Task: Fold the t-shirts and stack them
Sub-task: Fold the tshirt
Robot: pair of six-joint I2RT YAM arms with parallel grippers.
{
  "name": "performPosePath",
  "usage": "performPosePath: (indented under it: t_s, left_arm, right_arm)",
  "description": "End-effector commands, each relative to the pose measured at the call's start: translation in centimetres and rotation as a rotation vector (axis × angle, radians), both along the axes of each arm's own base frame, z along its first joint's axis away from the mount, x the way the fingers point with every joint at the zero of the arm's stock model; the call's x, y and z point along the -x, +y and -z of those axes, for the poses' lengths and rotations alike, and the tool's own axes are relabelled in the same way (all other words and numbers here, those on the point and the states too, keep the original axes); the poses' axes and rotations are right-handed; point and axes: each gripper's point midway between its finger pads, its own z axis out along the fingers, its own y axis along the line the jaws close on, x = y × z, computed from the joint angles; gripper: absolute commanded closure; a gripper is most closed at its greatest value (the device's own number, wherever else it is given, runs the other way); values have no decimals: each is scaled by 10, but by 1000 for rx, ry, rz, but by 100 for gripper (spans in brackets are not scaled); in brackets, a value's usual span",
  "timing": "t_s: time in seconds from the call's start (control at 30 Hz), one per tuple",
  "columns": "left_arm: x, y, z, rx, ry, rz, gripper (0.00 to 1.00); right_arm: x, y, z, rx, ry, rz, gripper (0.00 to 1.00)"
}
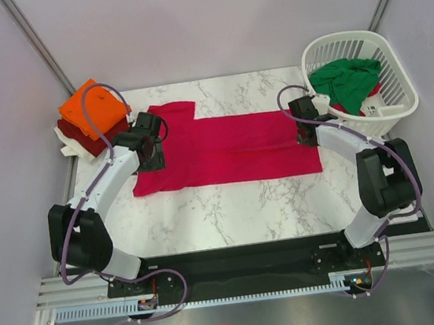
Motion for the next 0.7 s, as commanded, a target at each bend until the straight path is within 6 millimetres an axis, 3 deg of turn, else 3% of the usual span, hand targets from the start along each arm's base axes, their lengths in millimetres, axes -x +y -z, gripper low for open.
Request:
performPosePath:
  t_s: [0.0,0.03,0.13,0.27,0.37,0.5,0.67]
  left_arm:
    - [-5,2,-3,-27,-19,18,30]
    - [-5,2,-2,-28,-18,18,30]
    - [-5,2,-1,-32,-16,18,30]
    - [-5,2,-3,-30,-21,15,30]
    - [-1,1,-3,-16,-24,8,29]
    - [8,-6,0,61,-19,-13,25]
    - [30,-15,19,198,35,-101,23]
  right_arm:
    - [-10,-27,3,41,15,108,86]
    - [-12,-29,3,29,23,115,55]
    - [-15,-25,6,5,38,107,4]
    - [-15,-18,-5,-37,13,78,2]
    - [-16,-7,-25,-67,-36,18,2]
    - [3,9,-48,-105,-100,-47,2]
    - [37,31,-39,-181,-83,-126,2]
